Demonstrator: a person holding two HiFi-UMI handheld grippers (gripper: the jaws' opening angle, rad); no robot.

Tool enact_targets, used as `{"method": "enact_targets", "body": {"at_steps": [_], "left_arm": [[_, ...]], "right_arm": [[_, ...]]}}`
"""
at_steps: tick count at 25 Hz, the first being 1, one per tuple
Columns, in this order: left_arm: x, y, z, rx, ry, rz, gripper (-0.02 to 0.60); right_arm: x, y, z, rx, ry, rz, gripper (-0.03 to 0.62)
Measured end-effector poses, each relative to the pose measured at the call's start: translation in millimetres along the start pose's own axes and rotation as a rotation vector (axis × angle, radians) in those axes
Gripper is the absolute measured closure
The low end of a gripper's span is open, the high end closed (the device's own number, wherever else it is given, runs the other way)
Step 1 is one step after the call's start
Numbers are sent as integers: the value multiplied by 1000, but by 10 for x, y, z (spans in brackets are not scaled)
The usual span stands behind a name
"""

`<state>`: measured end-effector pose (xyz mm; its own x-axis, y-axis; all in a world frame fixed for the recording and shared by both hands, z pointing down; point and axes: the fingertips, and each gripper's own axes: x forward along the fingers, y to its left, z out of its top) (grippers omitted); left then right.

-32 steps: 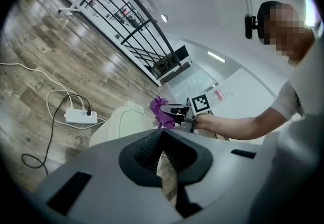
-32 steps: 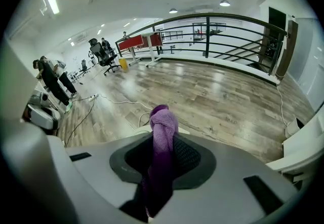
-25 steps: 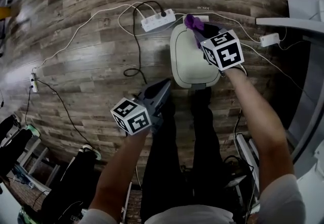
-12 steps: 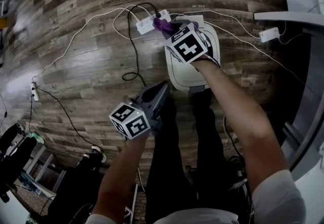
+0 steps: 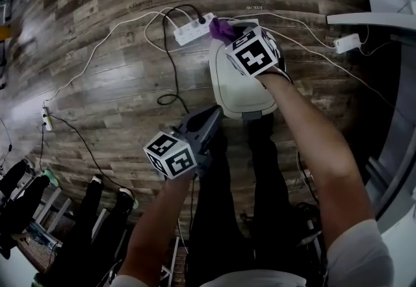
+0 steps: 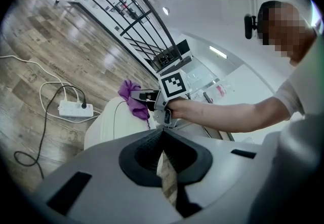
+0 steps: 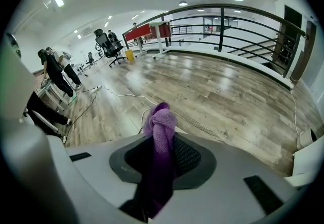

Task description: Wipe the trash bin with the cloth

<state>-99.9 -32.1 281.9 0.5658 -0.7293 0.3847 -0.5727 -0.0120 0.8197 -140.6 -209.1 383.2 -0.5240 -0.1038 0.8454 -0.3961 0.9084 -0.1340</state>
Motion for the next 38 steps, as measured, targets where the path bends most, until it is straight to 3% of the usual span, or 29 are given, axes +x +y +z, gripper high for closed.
{"method": "enact_targets", "body": {"at_steps": [10,21,27,38], "left_arm": [[105,-72,-20,32,8,-5,577],[148,-175,-103,46,12,-20,578],[138,-200,-106,57,14,-18,577],[-41,-108,-73,56,21,-12,577]], "right_arm": [[-289,-647,-412,65,23,-135,499],[-1018,-1543,-1303,140,167,-396,499],[-1183,-1320,-1098,187,59,-358,499],[-704,-298,-296,279,-90,-162,499]]}}
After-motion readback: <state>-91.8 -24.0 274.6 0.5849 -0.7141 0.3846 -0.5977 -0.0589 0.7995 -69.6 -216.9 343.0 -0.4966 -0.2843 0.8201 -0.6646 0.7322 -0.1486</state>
